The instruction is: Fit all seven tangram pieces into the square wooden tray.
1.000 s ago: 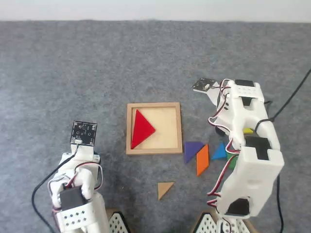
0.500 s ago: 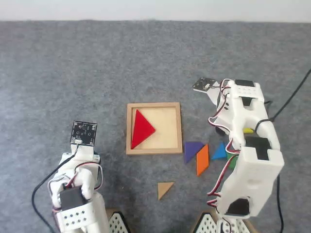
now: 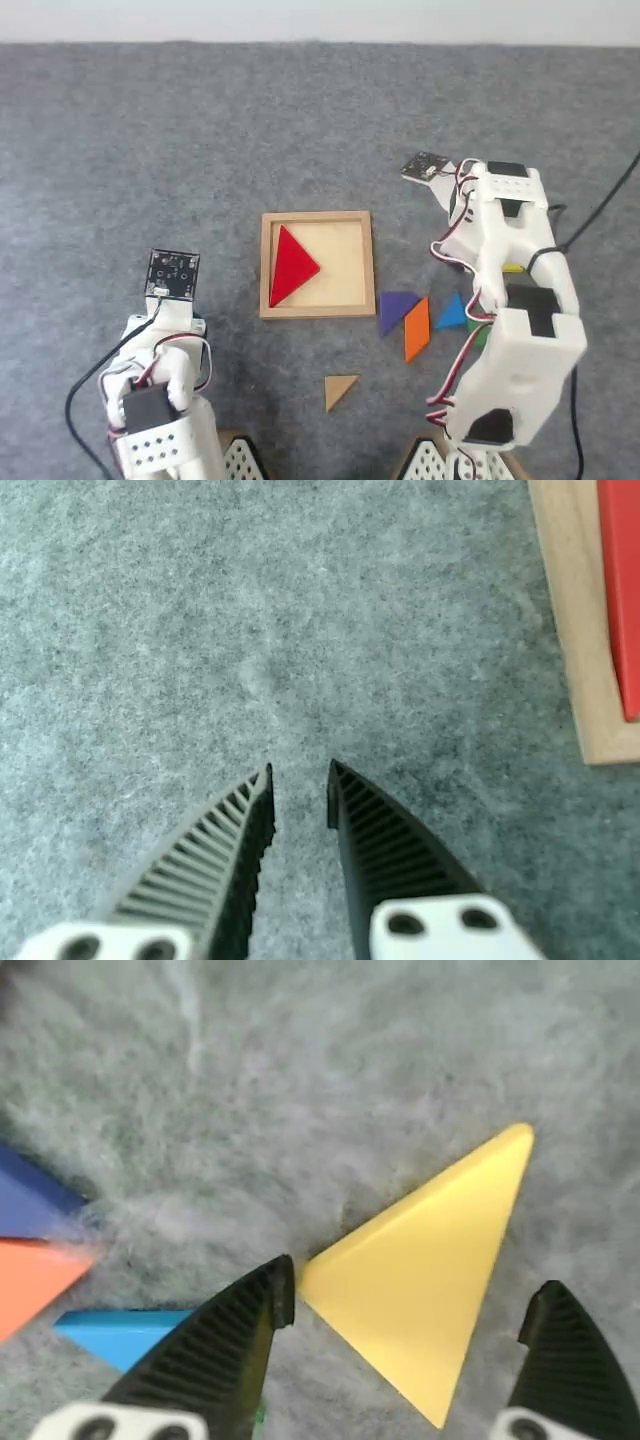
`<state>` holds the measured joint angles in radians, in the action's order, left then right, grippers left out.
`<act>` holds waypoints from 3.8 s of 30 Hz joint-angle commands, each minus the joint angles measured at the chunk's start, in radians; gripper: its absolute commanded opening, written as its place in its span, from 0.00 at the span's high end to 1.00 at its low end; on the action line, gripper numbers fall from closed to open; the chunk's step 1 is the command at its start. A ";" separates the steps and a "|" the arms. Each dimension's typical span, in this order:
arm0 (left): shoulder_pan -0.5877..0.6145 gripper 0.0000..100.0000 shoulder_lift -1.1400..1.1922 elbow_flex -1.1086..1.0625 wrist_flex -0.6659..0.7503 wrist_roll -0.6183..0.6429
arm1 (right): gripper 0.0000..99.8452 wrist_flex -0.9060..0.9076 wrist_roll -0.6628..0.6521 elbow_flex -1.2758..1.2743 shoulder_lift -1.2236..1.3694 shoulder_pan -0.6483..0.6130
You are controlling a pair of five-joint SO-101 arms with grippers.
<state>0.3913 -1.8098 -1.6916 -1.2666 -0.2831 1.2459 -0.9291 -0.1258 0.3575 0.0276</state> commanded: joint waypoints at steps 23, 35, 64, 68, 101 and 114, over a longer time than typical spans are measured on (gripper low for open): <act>-0.003 0.91 -0.011 0.008 -0.006 0.006 | 0.65 -0.079 -0.003 0.023 0.061 0.007; -0.003 0.91 -0.011 0.008 -0.006 0.006 | 0.65 -0.004 -0.109 0.025 0.056 0.007; -0.003 0.91 -0.011 0.008 -0.006 0.006 | 0.65 0.101 -0.161 0.152 0.159 0.047; -0.003 0.91 -0.011 0.008 -0.006 0.006 | 0.65 0.101 -0.158 0.161 0.160 0.053; -0.003 0.91 -0.011 0.008 -0.006 0.006 | 0.79 0.122 -0.106 0.212 0.154 0.053; -0.003 0.91 -0.011 0.008 -0.006 0.006 | 0.60 0.228 0.187 0.258 0.174 -0.005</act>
<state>0.3913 -1.8098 -1.6916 -1.2666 -0.2831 1.4515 -0.8569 0.1059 0.5324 0.0552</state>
